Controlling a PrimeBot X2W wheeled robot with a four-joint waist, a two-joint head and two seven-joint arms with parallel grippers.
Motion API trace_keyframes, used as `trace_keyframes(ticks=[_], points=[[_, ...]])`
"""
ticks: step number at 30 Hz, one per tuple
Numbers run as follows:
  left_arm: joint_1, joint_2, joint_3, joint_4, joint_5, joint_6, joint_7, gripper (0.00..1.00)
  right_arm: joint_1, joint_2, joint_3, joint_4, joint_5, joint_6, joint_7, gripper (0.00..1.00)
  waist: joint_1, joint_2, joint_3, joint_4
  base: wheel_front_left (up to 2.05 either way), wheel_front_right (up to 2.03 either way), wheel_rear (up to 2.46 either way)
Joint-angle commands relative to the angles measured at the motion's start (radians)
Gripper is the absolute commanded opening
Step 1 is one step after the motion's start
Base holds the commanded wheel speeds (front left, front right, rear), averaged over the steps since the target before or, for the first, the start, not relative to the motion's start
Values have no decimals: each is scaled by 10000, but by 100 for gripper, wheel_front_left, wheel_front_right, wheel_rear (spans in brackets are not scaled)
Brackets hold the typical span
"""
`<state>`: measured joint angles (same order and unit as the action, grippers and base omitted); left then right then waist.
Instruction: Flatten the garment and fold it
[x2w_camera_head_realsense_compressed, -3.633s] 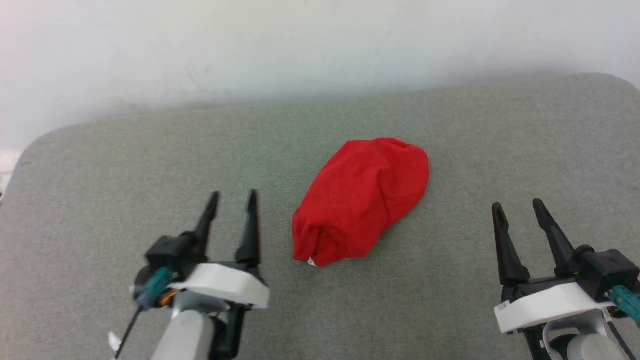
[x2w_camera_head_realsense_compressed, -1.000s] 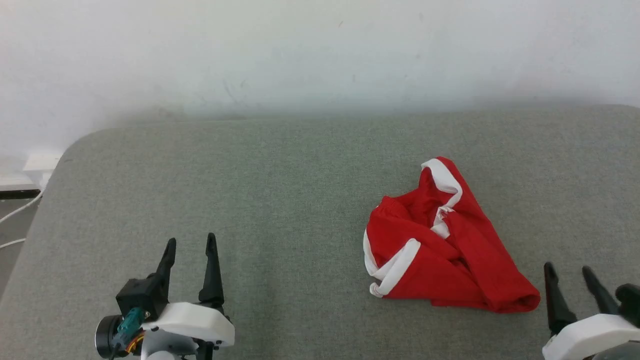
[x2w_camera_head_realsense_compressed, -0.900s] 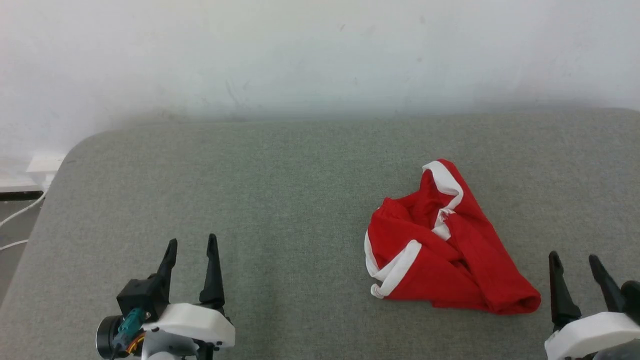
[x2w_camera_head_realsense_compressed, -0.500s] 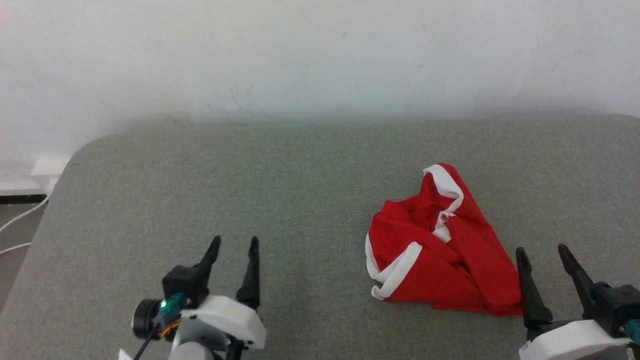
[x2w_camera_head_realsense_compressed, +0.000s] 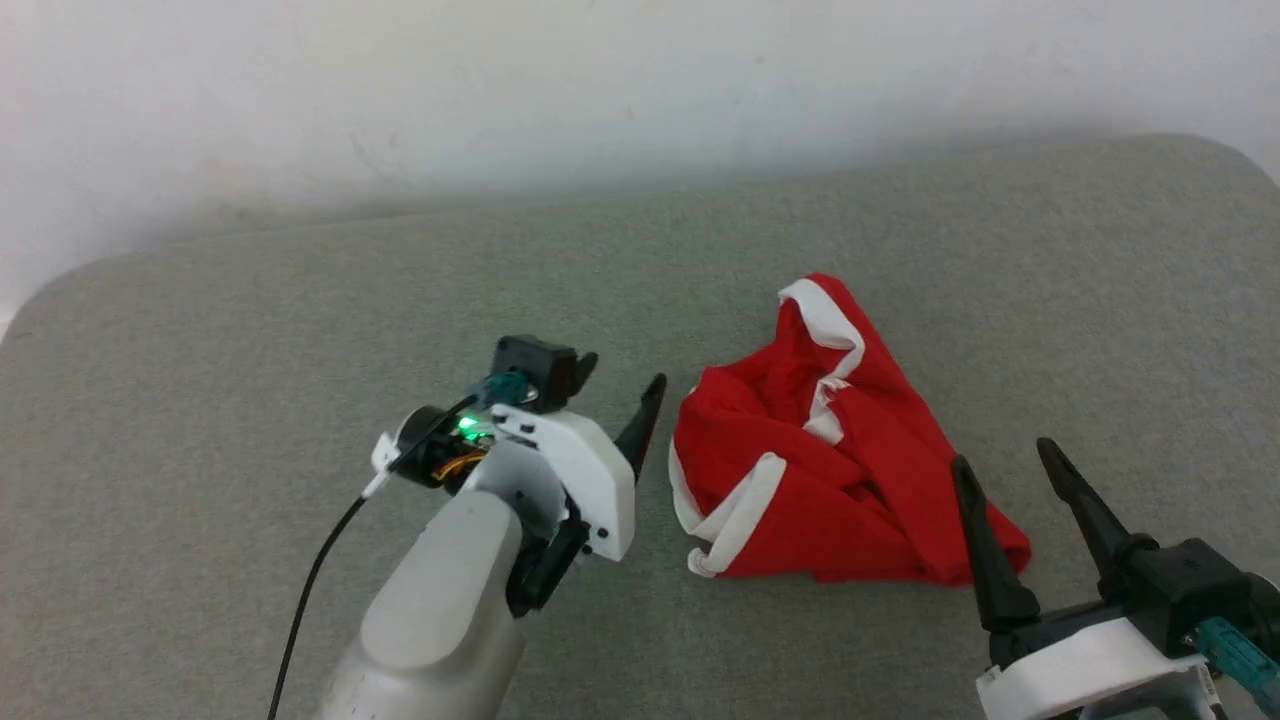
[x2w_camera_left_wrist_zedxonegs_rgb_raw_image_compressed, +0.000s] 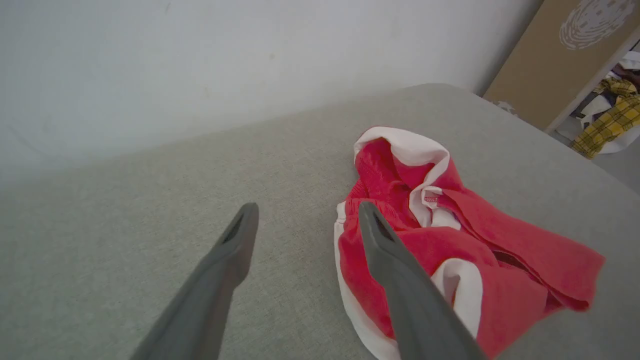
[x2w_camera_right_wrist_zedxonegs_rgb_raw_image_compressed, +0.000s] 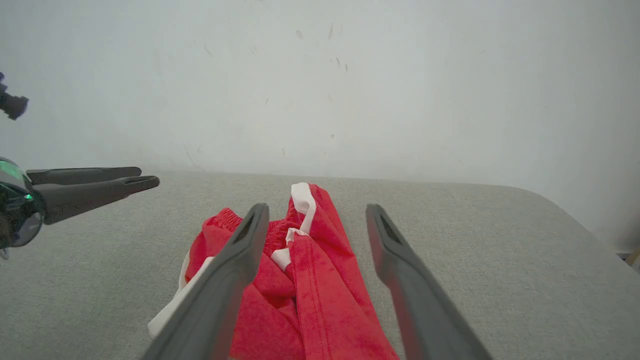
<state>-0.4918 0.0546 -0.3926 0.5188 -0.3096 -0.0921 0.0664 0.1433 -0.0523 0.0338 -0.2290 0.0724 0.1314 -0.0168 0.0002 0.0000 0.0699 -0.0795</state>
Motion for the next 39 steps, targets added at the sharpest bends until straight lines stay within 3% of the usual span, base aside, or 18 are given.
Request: trace_keyframes(ticks=[1, 7, 18, 20, 21, 26, 33, 39], points=[[-352, -31, -241, 324, -200, -123, 253, 100, -156, 20, 39, -21, 78, -7, -6, 100, -2, 0, 471, -500, 0, 0, 0], [-1436, -40, -1599, 1719, -1290, -286, 1778, 100, -347, 20, 246, 161, 211, -7, -84, 100, -2, 0, 783, -911, 0, 0, 0], [-2708, -42, -3185, 4186, -1883, -150, 3510, 100, -676, 20, 646, 719, 620, -7, -326, 100, -2, 0, 1083, -1461, 0, 0, 0], [-2722, -42, -3428, 4405, -2078, -162, 3677, 26, -733, 20, 692, 832, 646, -7, -379, 100, -2, 0, 1082, -1510, 0, 0, 0], [-2719, -42, -3582, 4534, -2127, -169, 3803, 0, -758, 20, 710, 893, 646, -7, -394, 100, -2, 0, 1083, -1530, 0, 0, 0], [-2703, -42, -3966, 4868, -2516, -135, 3846, 0, -844, 20, 654, 1076, 626, -7, -438, 100, -2, 0, 973, -1448, 0, 0, 0], [-3173, -15, -3837, 4585, -2549, 138, 1937, 0, -506, 20, 248, 1121, 765, -7, -480, 100, -2, 0, 665, -749, 0, 0, 0], [-2617, 765, -3259, 3488, -2747, 657, 503, 0, -256, 20, 29, 1075, 870, -7, -460, 100, -2, 0, 469, -113, 0, 0, 0]])
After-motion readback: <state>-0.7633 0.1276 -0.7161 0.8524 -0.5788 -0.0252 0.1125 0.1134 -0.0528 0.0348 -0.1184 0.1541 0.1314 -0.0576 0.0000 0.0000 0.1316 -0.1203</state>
